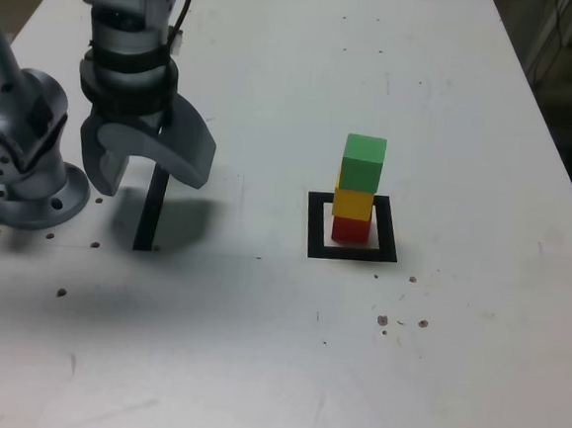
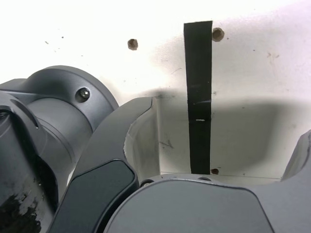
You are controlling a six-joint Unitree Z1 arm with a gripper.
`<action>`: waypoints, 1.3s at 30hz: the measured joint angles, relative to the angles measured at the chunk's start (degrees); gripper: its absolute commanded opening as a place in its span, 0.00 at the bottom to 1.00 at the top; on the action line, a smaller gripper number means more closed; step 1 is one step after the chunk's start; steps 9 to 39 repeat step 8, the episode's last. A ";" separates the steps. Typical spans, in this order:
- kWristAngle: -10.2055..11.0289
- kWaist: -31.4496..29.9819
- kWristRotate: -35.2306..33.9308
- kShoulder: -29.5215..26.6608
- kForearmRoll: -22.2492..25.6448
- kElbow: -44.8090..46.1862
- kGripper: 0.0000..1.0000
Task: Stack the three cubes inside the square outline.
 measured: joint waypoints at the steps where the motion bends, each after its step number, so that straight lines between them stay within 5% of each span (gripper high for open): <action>1: -0.01 0.00 0.06 0.00 -0.01 -0.07 1.00; 39: 0.00 0.00 0.36 0.00 0.64 -0.76 1.00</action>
